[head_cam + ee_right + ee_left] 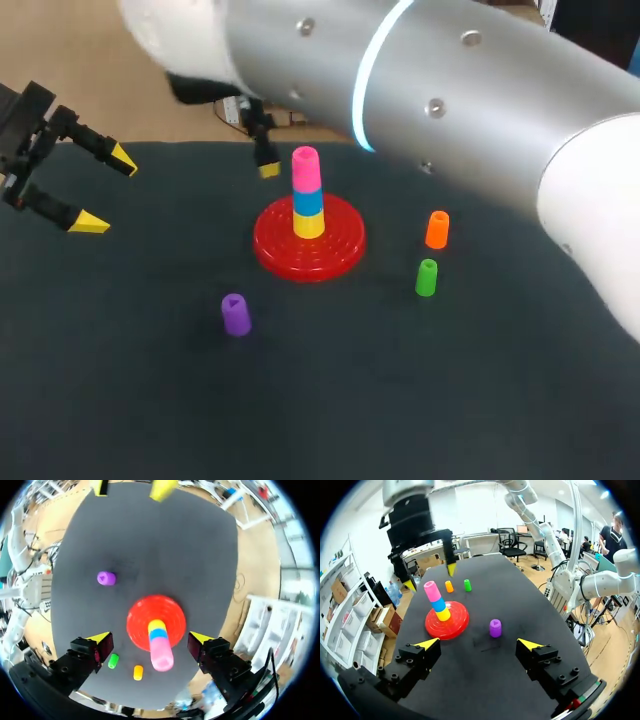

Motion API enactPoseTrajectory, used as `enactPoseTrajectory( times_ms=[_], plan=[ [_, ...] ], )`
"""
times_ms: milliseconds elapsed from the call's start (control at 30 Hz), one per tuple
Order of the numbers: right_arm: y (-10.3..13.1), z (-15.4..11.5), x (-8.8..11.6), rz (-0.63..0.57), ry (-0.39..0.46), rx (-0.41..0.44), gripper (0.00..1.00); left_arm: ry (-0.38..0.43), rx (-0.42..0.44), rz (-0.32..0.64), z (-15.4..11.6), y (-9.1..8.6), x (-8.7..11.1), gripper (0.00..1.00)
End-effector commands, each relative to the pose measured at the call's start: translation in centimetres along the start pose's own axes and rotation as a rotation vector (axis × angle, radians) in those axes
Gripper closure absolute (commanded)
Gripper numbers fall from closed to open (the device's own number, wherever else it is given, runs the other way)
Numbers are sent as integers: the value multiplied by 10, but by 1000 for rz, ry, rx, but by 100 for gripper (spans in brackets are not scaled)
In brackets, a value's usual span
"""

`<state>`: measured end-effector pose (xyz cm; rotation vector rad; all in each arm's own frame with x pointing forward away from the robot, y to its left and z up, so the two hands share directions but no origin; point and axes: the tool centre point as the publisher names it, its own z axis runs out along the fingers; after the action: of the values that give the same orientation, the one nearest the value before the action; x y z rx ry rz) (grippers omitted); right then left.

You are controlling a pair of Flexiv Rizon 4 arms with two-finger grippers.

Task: Pick up and stack the cylinders on the red base in this order: pink,purple,orange,green

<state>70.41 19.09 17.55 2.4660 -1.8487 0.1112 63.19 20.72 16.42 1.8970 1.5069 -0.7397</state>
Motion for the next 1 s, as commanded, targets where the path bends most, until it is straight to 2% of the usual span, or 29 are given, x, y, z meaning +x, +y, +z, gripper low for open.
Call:
enactPoseTrajectory(
  times_ms=[33, 133, 333, 500, 700, 1000],
  plan=[
    [31, 10, -9, -63, -58, 109, 0, 0, -1, 2, 0, 0, 1, 0],
    [46, 25, -20, -102, -108, 78, 0, 0, -1, 2, 0, 0, 1, 0],
    [81, 54, -50, -209, -145, 36, 0, 0, -1, 2, 0, 0, 1, 0],
    [106, 74, -71, -274, -116, 39, 0, 0, -1, 2, 0, 0, 1, 0],
    [115, 85, -65, -232, -4, 91, 0, 0, -1, 2, 0, 0, 1, 0],
    [115, 85, -65, -232, -4, 91, 0, 0, -1, 2, 0, 0, 1, 0]
  ],
)
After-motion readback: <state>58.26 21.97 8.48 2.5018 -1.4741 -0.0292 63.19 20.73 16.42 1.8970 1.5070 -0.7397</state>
